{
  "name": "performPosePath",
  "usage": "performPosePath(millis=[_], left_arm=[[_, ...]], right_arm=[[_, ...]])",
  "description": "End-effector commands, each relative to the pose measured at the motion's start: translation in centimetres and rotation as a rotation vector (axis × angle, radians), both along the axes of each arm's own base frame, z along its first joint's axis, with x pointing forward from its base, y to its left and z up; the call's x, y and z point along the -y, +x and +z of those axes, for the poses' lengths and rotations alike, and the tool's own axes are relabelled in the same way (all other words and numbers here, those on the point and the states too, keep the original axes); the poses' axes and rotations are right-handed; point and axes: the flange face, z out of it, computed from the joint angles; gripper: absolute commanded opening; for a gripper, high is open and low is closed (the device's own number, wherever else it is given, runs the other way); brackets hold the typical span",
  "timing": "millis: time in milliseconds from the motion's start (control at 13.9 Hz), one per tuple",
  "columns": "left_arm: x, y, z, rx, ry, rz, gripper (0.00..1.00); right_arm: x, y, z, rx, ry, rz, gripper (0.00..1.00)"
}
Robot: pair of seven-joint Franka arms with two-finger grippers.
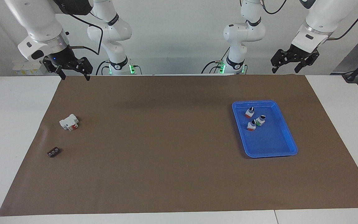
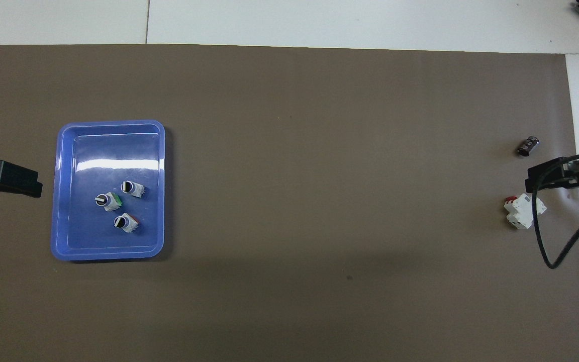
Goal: Turn and place switch with both arms
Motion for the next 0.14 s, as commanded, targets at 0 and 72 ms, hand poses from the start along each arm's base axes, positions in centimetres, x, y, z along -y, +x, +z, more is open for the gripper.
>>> performPosePath(millis=[0, 72], left_arm=[[-0.45, -0.44, 0.27, 0.007, 0.016, 0.001, 1.00], [-0.46, -0.43, 0.13, 0.004, 0.017, 0.000, 1.00]], right_arm=[[0.12, -0.50, 0.18, 0.010, -0.006, 0.023, 1.00], [0.14, -0.50, 0.18, 0.010, -0.007, 0.023, 1.00]])
